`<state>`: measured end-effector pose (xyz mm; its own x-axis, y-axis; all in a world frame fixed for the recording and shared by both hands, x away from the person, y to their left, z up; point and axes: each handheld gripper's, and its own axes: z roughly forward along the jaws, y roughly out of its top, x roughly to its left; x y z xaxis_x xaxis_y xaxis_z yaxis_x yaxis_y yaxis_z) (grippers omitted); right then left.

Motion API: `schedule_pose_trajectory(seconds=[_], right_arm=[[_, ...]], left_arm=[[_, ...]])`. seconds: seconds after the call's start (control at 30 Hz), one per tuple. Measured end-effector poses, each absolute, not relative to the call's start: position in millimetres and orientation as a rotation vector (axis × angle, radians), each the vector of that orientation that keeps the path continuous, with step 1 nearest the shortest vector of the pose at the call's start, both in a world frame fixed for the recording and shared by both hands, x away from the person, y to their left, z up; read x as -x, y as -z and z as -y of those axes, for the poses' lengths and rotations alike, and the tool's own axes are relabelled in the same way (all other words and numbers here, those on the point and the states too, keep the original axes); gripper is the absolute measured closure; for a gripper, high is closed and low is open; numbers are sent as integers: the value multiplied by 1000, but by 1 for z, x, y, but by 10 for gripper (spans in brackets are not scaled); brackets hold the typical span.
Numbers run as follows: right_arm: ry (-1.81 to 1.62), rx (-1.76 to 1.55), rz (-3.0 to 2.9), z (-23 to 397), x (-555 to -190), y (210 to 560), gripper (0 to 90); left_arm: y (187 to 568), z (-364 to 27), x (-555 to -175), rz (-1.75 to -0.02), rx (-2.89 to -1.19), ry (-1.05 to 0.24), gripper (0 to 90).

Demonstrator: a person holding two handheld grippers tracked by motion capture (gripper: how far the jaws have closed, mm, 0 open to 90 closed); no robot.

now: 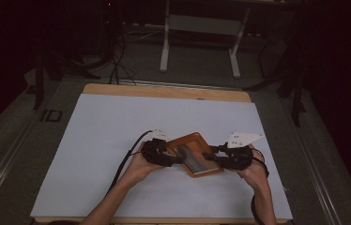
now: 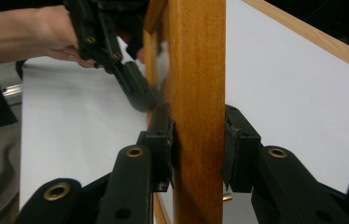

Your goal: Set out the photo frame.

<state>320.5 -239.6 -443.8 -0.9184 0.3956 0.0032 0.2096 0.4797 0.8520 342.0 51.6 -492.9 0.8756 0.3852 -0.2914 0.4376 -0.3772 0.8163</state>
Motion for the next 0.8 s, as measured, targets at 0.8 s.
schedule_pose_trajectory(seconds=[0.8], right_arm=[[-1466, -569, -2551, 239, -324, 446, 618]], left_arm=[[471, -69, -329, -611, -1891, 68, 618]])
